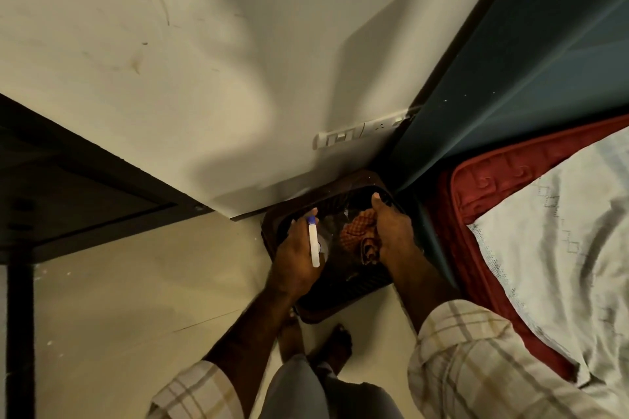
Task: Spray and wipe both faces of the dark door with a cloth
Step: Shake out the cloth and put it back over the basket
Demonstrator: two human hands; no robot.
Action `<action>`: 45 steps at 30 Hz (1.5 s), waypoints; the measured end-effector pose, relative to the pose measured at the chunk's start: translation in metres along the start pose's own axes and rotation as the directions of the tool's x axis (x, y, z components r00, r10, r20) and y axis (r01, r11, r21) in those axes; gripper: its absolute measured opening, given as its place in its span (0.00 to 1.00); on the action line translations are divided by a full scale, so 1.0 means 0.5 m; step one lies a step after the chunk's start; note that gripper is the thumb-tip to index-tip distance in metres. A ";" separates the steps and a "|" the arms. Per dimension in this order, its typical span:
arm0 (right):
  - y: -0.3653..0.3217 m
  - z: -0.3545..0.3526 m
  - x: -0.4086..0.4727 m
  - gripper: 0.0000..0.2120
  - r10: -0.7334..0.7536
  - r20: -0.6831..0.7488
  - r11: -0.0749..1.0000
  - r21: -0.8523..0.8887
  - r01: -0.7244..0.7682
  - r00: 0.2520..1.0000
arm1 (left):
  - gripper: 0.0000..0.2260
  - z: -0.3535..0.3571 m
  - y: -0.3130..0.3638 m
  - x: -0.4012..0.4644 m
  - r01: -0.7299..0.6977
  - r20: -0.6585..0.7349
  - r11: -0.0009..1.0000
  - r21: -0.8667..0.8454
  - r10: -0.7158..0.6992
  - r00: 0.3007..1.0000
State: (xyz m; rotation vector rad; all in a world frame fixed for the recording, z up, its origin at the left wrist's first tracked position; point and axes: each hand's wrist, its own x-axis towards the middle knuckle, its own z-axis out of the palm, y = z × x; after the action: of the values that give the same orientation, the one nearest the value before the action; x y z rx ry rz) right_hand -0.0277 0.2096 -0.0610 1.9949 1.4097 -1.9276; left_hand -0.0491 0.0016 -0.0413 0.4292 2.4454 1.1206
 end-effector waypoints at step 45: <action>-0.280 -0.448 -0.460 0.25 -0.280 0.847 0.121 -0.435 0.892 0.451 | 0.06 -0.319 0.540 -0.238 -0.272 0.136 0.945 0.184 0.249 0.959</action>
State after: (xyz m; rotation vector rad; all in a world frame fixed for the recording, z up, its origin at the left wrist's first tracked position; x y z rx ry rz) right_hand 0.1039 0.2928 0.2525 0.1407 2.4892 -1.1011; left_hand 0.0041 0.0169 0.2893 0.8774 2.4619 0.9202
